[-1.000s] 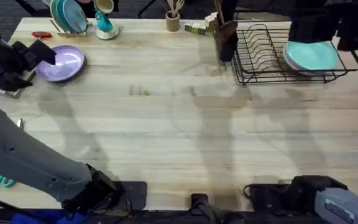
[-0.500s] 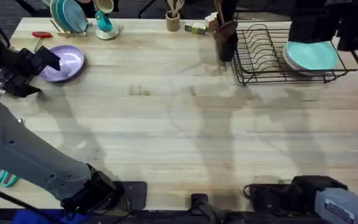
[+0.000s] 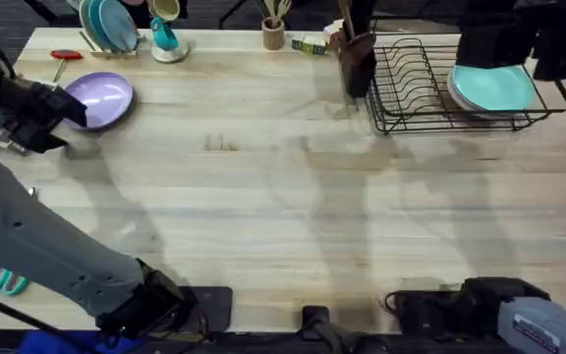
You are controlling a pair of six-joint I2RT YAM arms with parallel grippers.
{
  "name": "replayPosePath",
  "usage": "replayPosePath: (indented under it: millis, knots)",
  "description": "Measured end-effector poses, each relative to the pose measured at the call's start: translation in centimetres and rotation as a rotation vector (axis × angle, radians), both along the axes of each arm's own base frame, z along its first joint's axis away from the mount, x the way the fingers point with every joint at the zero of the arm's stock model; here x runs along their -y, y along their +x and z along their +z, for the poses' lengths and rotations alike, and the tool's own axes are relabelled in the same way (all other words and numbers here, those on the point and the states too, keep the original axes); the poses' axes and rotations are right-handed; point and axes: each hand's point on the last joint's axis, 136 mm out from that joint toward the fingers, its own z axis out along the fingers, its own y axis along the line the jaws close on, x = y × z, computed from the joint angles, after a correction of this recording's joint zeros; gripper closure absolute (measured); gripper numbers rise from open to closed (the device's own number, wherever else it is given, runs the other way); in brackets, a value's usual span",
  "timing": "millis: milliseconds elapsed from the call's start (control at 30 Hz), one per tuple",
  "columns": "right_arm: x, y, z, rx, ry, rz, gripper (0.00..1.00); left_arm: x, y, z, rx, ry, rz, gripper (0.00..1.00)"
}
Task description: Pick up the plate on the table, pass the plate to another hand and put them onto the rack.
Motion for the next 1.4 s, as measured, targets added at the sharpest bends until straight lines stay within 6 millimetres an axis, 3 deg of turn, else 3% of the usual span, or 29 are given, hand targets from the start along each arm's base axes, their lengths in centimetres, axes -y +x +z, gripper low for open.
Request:
replayPosePath:
  millis: [133,333,400,800,1167,1400]
  knots:
    - [0.0,0.0,0.0,0.000,0.000,0.000,0.005,0.0,-0.3,0.0,-0.012,0.002,0.005,0.589]
    - [0.0,0.0,0.0,0.000,0.000,0.000,0.005,-0.3,-0.7,0.0,-0.030,0.015,0.024,0.904]
    - [0.0,0.0,0.0,0.000,0.000,0.000,0.007,-0.6,-0.4,0.3,-0.020,0.023,0.028,0.948]
    - [0.0,0.0,0.0,0.000,0.000,0.000,0.007,-0.2,-0.8,0.3,-0.036,-0.004,0.053,0.958]
    - [0.0,0.0,0.0,0.000,0.000,0.000,0.005,1.5,-2.2,0.6,-0.107,-0.075,0.050,0.958]
    - [0.0,0.0,0.0,0.000,0.000,0.000,0.005,2.2,-3.0,1.8,-0.117,-0.079,0.050,0.957]
